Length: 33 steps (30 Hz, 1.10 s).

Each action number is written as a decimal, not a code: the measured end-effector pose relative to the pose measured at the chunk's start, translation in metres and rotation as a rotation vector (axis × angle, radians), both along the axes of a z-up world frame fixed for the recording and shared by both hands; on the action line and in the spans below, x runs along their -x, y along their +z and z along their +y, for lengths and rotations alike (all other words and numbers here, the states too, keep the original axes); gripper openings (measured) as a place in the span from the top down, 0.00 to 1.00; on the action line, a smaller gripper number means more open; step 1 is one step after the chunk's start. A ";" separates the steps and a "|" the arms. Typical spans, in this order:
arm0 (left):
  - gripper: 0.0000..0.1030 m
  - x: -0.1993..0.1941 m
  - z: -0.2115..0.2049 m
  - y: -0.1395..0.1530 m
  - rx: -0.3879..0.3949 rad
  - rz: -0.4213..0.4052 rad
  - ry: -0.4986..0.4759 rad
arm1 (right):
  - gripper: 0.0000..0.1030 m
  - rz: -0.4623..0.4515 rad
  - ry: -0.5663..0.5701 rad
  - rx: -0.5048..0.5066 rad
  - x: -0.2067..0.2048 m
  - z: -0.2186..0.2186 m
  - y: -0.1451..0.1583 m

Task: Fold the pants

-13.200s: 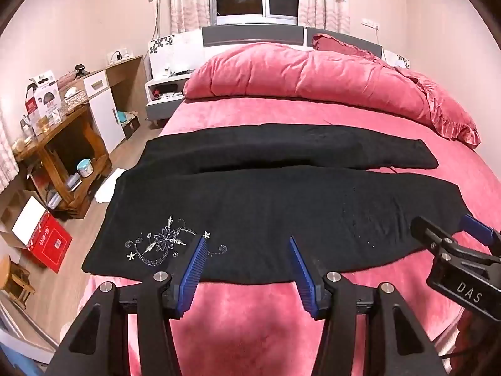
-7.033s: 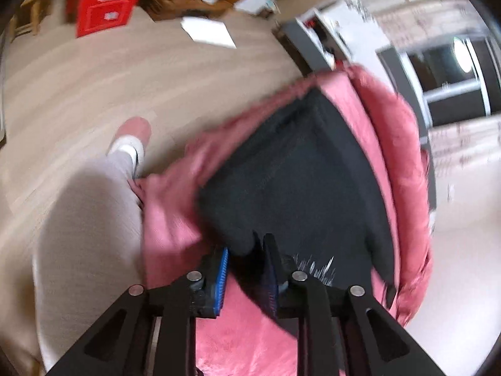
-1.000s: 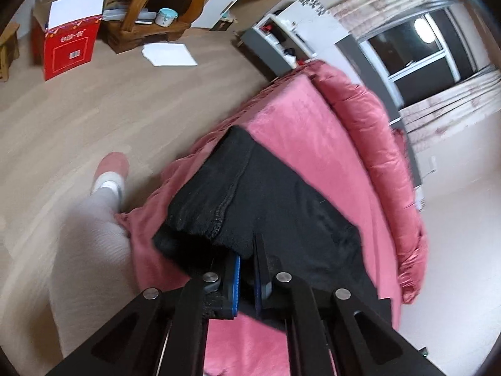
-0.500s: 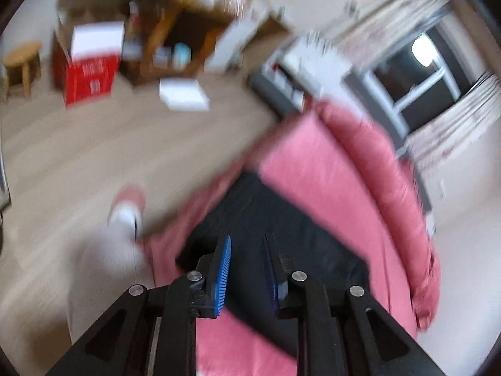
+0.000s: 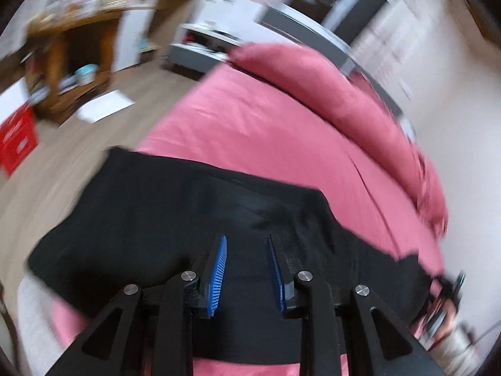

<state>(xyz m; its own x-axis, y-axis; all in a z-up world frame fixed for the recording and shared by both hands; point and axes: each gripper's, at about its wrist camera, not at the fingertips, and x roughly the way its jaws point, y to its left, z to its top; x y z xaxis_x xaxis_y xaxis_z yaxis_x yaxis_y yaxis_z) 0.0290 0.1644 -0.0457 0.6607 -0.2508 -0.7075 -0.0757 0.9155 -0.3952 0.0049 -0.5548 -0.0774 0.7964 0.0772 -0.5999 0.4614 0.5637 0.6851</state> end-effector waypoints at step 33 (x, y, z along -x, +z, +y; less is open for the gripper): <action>0.60 -0.037 -0.056 -0.042 -0.109 0.082 -0.090 | 0.63 0.014 0.176 0.418 0.043 0.105 0.077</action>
